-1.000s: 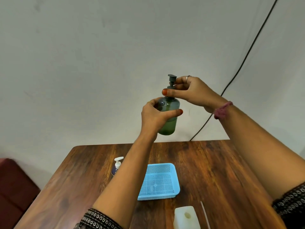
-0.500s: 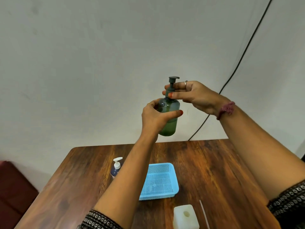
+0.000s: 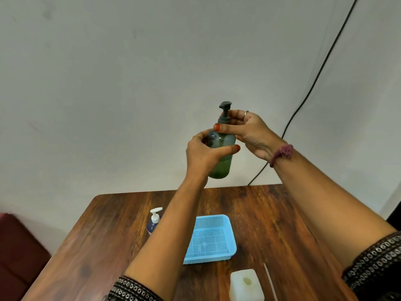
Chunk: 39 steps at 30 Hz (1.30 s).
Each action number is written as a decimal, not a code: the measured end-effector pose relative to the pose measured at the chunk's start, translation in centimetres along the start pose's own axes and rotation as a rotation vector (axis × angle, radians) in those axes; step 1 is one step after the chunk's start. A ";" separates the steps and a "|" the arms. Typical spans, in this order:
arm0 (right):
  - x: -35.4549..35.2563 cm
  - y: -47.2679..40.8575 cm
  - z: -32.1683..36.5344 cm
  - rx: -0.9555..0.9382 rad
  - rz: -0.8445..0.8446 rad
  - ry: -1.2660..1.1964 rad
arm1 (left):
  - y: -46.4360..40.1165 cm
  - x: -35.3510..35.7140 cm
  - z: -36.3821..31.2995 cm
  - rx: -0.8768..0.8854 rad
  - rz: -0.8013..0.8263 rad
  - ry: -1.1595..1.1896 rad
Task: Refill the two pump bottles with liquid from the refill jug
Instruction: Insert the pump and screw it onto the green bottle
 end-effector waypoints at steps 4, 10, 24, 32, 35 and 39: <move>0.0 0.2 -0.3 0.062 0.119 0.036 | 0.0 -0.1 0.3 -0.005 -0.007 0.005; 0.1 0.1 -0.5 -0.009 -0.024 0.006 | 0.1 0.3 0.4 -0.004 -0.009 -0.008; 0.8 0.7 -0.5 0.079 0.048 -0.029 | 0.4 0.6 0.6 0.001 0.012 -0.020; 0.5 0.9 -0.1 -0.007 0.090 0.018 | 0.3 0.1 0.7 -0.005 -0.002 -0.034; 0.7 0.9 -0.4 -0.010 -0.039 -0.007 | 0.3 0.0 0.8 -0.019 -0.019 -0.024; 1.1 1.3 -0.8 -0.039 -0.138 0.013 | 0.3 -0.2 1.1 -0.025 -0.049 -0.016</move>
Point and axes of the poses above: each hand's wrist, its own y-axis away from the middle knuckle, its own x-axis out of the palm, z = x × y, the point moved 6 cm from there along -y, towards the middle knuckle, and after that the axes turned 14 degrees about -z, right-handed, at the moved point
